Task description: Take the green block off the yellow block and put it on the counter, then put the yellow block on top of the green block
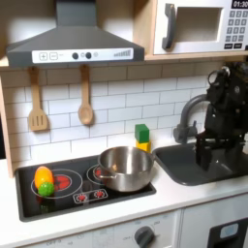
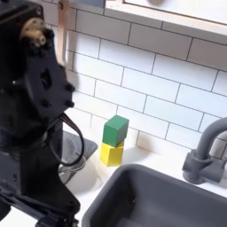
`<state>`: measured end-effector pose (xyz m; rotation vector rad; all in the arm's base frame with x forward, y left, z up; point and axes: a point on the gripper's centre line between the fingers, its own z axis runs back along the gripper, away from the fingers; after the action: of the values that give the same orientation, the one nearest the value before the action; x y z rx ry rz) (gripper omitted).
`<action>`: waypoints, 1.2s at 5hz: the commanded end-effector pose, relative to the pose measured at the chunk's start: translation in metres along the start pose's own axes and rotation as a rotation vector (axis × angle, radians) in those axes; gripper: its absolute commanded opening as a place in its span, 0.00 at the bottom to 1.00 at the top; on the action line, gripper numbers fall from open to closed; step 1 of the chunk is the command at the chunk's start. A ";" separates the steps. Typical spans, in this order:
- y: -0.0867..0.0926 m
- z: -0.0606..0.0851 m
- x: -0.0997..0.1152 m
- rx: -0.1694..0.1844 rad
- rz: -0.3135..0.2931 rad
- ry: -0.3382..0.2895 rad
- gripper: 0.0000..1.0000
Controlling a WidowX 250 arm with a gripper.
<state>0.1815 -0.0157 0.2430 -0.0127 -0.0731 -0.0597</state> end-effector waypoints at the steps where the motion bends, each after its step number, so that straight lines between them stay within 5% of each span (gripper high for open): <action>1: 0.000 0.000 0.000 0.000 0.002 0.002 1.00; 3: 0.000 0.000 0.000 0.000 0.002 0.002 1.00; 5: 0.003 0.007 0.014 -0.041 -0.016 -0.241 1.00; 6: 0.006 0.009 0.035 -0.080 -0.008 -0.300 1.00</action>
<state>0.2150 -0.0112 0.2467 -0.1013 -0.3449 -0.0617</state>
